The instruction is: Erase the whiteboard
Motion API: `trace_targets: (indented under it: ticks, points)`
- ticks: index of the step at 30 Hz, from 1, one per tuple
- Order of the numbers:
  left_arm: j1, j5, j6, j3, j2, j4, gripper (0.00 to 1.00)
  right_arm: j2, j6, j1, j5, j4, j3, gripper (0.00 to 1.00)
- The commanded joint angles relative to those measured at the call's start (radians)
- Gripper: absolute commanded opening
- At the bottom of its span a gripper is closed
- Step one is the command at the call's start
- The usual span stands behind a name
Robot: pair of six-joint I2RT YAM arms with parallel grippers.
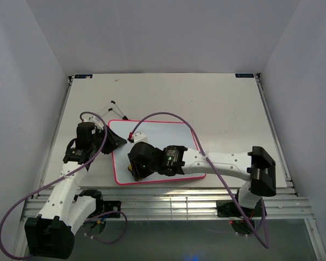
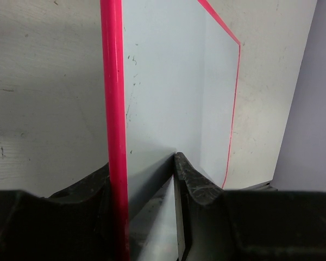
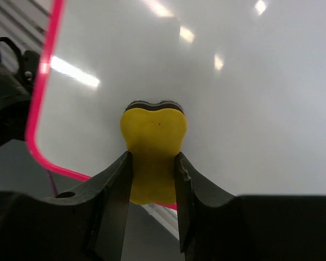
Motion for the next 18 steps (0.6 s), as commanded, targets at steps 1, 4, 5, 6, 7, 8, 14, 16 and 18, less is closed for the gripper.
trace_targets:
  ticks: [1,4,5,6,7,8,14,16,18]
  points:
    - [0.002,-0.197,0.127,0.009,-0.021,0.036,0.00,0.081,-0.016,0.058,-0.079,0.039,0.072,0.33]
    - [0.002,-0.197,0.127,0.010,-0.021,0.039,0.00,0.101,-0.016,0.073,-0.077,0.038,0.099,0.33]
    - [0.002,-0.197,0.127,0.010,-0.021,0.037,0.00,0.102,-0.013,0.073,-0.052,0.023,0.097,0.33]
    - [0.002,-0.197,0.127,0.010,-0.022,0.037,0.00,0.099,-0.009,0.070,-0.032,0.012,0.079,0.33]
    - [0.002,-0.199,0.127,0.010,-0.022,0.037,0.00,0.092,-0.004,0.064,-0.018,0.006,0.059,0.34]
    - [0.002,-0.200,0.127,0.009,-0.024,0.037,0.00,0.067,0.010,0.058,0.001,0.001,0.033,0.34]
    - [0.002,-0.199,0.125,0.009,-0.025,0.036,0.00,-0.122,0.086,-0.042,0.067,-0.010,-0.312,0.34]
    - [0.002,-0.197,0.125,0.010,-0.025,0.037,0.00,-0.170,0.086,-0.109,0.067,-0.005,-0.402,0.34]
    - [0.002,-0.196,0.127,0.010,-0.025,0.037,0.00,-0.236,0.062,-0.199,0.045,0.005,-0.522,0.34]
